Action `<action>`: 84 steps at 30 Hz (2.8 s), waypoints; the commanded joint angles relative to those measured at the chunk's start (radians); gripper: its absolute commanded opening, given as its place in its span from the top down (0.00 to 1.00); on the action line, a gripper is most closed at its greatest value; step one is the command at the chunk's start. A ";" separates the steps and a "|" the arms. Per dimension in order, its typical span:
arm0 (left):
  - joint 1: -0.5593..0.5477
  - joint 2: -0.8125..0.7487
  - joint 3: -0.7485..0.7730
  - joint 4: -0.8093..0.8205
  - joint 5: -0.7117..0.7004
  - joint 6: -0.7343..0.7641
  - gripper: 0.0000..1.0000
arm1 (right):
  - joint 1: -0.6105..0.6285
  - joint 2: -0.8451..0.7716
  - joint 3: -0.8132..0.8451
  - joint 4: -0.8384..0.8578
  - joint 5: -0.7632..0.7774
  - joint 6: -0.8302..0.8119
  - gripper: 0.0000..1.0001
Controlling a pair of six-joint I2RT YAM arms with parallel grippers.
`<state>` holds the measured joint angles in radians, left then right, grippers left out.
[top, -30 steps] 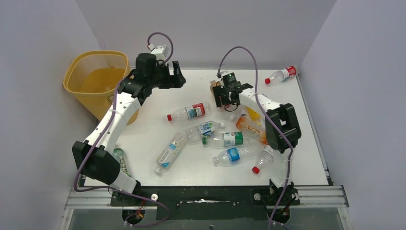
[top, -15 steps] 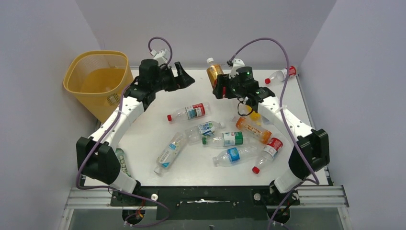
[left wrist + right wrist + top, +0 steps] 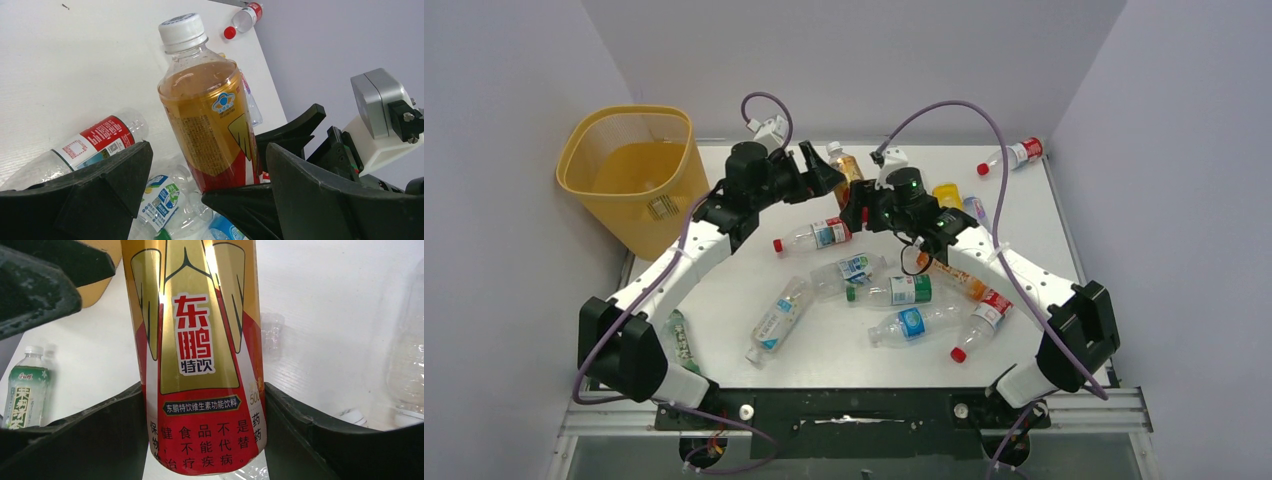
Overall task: Put the plastic bottles in the bin
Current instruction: Pick up the plastic bottle at the center of the board, then place the plastic bottle in the trash bin.
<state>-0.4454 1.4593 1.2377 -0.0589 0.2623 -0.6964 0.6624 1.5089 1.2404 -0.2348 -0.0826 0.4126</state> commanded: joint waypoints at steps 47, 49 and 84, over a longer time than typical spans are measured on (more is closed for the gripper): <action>0.002 0.010 0.060 0.067 -0.146 0.045 0.71 | 0.097 -0.055 0.040 0.033 0.066 0.020 0.02; 0.042 0.012 0.082 0.053 -0.126 0.054 0.72 | 0.097 -0.068 0.038 0.023 0.069 0.022 0.01; 0.825 -0.028 0.487 -0.279 -0.093 0.252 0.64 | 0.097 -0.076 0.004 -0.012 0.057 0.027 0.02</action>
<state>0.3611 1.4223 1.6909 -0.3439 0.1776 -0.4484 0.7536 1.4326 1.2407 -0.2657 -0.0238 0.4355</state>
